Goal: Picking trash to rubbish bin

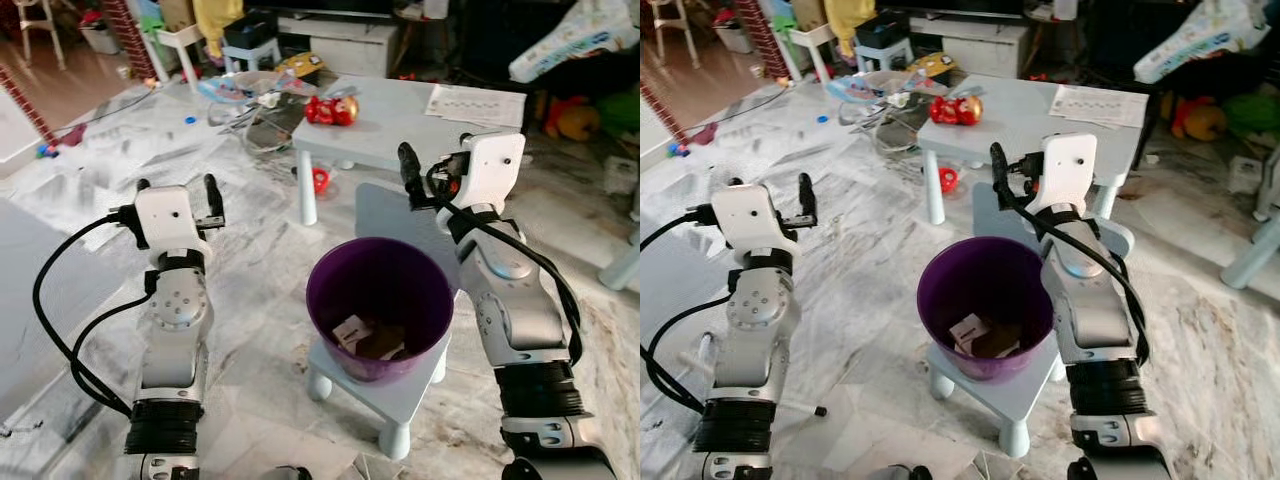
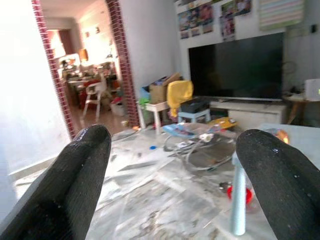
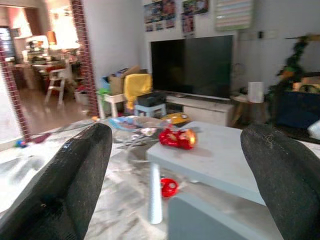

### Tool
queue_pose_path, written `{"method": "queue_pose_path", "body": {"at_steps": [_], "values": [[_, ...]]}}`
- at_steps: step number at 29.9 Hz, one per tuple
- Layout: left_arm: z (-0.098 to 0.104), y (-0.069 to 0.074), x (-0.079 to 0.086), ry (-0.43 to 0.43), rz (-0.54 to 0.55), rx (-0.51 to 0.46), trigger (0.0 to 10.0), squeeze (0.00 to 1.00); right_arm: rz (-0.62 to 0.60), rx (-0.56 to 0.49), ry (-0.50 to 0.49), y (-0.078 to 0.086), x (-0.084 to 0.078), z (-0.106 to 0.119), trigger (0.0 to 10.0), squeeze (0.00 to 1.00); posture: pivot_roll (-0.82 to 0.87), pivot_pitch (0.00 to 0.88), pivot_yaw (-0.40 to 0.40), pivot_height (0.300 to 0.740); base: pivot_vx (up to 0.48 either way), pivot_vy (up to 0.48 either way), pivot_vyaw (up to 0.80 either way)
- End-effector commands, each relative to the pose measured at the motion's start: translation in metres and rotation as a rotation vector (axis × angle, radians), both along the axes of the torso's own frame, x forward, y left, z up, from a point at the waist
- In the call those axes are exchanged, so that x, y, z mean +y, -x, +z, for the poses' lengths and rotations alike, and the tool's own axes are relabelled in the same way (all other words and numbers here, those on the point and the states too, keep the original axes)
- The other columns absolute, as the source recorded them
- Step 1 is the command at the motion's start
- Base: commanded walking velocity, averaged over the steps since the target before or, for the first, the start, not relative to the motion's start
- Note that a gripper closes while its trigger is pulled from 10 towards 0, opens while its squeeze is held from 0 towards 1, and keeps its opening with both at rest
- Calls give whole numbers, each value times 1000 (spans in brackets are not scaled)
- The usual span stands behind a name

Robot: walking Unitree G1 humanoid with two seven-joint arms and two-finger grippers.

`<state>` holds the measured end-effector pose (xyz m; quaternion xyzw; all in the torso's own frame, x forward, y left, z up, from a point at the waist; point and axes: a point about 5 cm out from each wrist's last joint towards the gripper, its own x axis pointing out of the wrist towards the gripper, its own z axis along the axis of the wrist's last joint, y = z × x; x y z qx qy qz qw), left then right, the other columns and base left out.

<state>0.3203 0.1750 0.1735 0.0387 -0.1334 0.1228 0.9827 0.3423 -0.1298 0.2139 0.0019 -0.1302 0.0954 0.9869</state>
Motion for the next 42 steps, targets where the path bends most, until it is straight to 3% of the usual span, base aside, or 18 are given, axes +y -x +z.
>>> {"method": "queue_pose_path", "body": {"at_steps": [1,25,37,42], "values": [[5,2,2,-8,18,-10,10000,0,6,-12,0,-1,2,2,10000,0,-37,48,87,740,0,0,800],[8,3,5,-19,86,12,10000,0,28,-1,-33,-3,2,-3,10000,0,-29,45,84,740,0,0,800],[-7,10,15,-34,114,66,10000,0,82,7,-48,-11,15,-7,10000,0,-2,33,74,740,0,0,800],[-10,8,14,-30,108,76,10000,0,85,9,-52,-12,17,-10,10000,0,-11,26,75,740,0,0,96]]}}
